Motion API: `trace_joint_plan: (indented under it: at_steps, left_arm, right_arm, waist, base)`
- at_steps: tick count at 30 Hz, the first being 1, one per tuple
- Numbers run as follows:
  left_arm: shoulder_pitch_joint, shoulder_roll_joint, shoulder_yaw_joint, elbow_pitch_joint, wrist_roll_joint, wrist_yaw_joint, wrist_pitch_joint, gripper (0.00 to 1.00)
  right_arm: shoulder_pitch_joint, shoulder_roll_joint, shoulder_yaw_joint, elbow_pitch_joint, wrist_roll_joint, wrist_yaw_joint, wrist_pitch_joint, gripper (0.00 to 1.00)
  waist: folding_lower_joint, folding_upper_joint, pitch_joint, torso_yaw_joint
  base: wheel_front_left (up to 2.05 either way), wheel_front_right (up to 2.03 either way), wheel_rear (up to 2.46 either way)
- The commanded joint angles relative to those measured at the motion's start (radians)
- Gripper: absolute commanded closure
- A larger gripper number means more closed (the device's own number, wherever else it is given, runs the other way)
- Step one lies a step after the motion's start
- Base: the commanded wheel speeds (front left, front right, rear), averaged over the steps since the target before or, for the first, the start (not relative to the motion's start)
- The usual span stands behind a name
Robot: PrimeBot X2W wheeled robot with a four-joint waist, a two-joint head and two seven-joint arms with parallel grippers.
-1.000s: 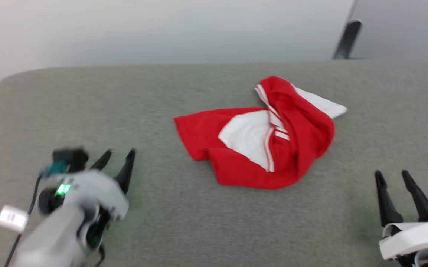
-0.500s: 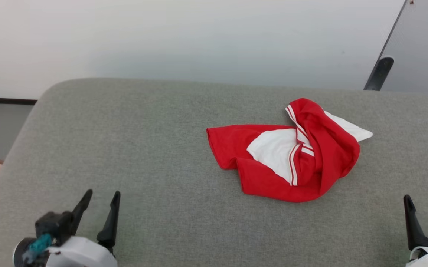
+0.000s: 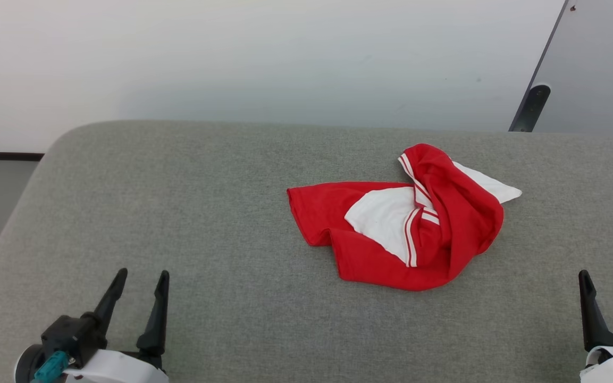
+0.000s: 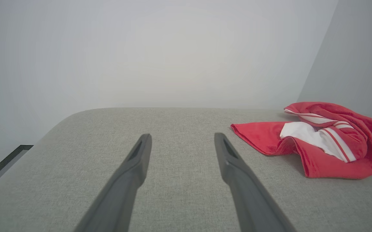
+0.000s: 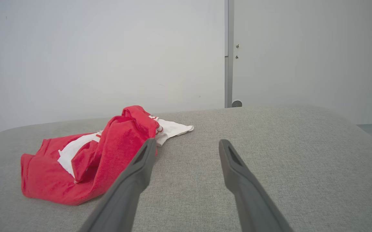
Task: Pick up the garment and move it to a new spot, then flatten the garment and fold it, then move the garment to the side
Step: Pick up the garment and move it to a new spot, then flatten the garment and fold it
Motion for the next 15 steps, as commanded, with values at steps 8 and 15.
trace_joint_plan:
  at_steps: [8, 15]
  left_arm:
    - [0.016, -0.038, 0.044, 0.013, 0.043, -0.035, 0.0, 0.0]
    - [0.019, -0.063, 0.059, 0.019, 0.071, -0.051, 0.0, 0.0]
  right_arm:
    - [0.003, 0.008, 0.012, 0.001, -0.001, 0.0, 0.004, 0.0]
    - [-0.003, 0.012, 0.019, 0.005, -0.001, 0.0, 0.005, 0.0]
  waist:
    - [0.0, 0.0, -0.003, -0.007]
    - [0.0, 0.0, -0.002, -0.008]
  base:
    - [0.0, 0.0, 0.0]
    - [0.0, 0.0, 0.0]
